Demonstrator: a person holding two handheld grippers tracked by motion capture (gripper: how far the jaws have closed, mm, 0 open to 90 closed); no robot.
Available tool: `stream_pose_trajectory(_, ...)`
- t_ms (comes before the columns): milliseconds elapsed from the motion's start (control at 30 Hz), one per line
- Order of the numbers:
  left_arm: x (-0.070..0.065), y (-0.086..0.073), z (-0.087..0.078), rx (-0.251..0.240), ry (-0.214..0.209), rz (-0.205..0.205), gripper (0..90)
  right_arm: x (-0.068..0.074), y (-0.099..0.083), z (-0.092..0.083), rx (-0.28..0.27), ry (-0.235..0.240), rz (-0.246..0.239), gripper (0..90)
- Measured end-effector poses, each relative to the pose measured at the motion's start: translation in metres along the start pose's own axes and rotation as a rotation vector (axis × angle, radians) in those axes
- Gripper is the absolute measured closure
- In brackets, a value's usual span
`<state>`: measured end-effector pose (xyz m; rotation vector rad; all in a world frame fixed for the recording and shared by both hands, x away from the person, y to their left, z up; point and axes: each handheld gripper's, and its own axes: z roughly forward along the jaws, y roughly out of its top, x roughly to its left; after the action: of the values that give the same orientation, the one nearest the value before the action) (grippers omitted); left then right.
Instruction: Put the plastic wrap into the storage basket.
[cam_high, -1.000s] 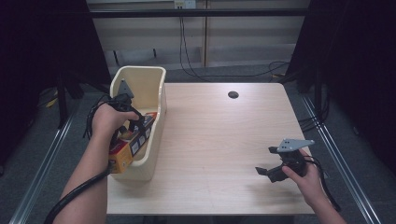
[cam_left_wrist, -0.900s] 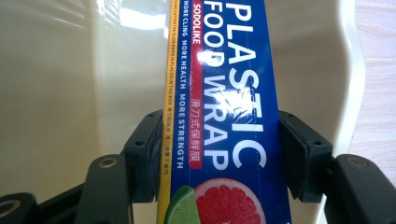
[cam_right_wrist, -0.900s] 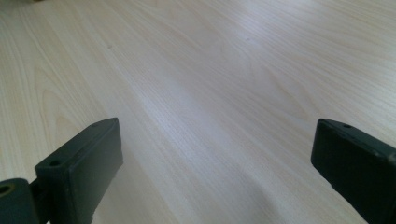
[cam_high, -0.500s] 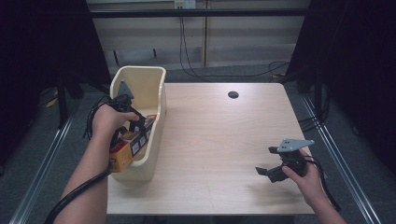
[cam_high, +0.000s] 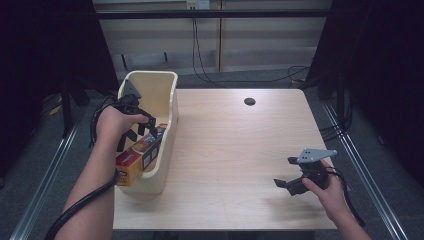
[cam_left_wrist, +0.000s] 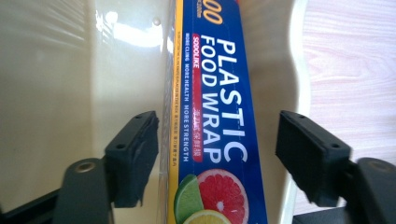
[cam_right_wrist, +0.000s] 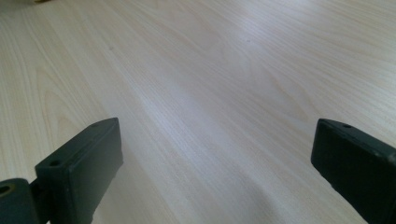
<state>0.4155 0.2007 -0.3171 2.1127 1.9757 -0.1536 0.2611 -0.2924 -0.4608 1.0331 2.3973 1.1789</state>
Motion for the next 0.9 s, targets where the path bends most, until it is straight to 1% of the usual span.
stream_pose_trajectory(33,-0.001,0.000,-0.001,-0.014,-0.010,-0.002,26.1,0.000,0.000,0.000,0.000,0.000,-0.002,1.9)
stream_pose_trajectory(67,-0.001,0.000,-0.003,-0.017,-0.016,0.002,25.4,0.000,0.000,0.000,-0.001,-0.001,-0.002,1.9)
stream_pose_trajectory(167,-0.004,0.001,-0.008,-0.025,-0.007,0.019,24.2,0.000,0.000,0.000,-0.001,0.003,-0.003,1.9)
stream_pose_trajectory(200,-0.005,0.001,-0.010,-0.029,-0.013,0.024,23.0,0.000,0.000,0.000,-0.001,0.002,-0.003,1.9)
stream_pose_trajectory(233,-0.007,0.002,-0.013,-0.046,-0.019,0.031,19.8,0.000,0.000,0.000,-0.001,0.002,-0.003,1.9)
stream_pose_trajectory(367,-0.012,0.003,-0.017,-0.059,-0.029,0.045,17.4,0.000,0.000,0.000,-0.002,0.003,-0.002,1.9)
stream_pose_trajectory(400,-0.014,0.004,-0.018,-0.060,-0.032,0.055,17.0,0.000,0.000,-0.001,-0.001,0.005,-0.003,1.9)
stream_pose_trajectory(433,-0.016,0.004,-0.019,-0.064,-0.034,0.056,16.9,0.000,0.001,-0.001,-0.001,0.003,-0.003,1.9)
stream_pose_trajectory(533,-0.024,0.004,-0.021,-0.071,-0.035,0.075,16.5,0.000,0.001,-0.001,0.000,0.005,-0.001,2.0)
stream_pose_trajectory(600,-0.029,0.004,-0.023,-0.071,-0.048,0.090,16.1,0.000,0.001,-0.001,-0.003,0.007,-0.003,1.9)
stream_pose_trajectory(667,-0.035,0.003,-0.024,-0.072,-0.050,0.105,16.0,0.000,0.002,-0.001,-0.004,0.002,-0.004,1.9)
stream_pose_trajectory(733,-0.040,0.003,-0.025,-0.073,-0.063,0.118,15.9,0.001,0.002,0.000,-0.002,0.009,-0.003,1.9)
stream_pose_trajectory(767,-0.042,0.004,-0.025,-0.071,-0.061,0.129,15.8,0.001,0.002,-0.001,-0.001,0.005,-0.005,1.9)
stream_pose_trajectory(833,-0.047,0.004,-0.025,-0.078,-0.068,0.139,15.8,0.001,0.002,-0.001,-0.001,0.005,-0.006,1.9)
stream_pose_trajectory(900,-0.051,0.004,-0.026,-0.083,-0.073,0.157,15.8,0.001,0.002,-0.001,-0.002,0.004,-0.006,1.9)
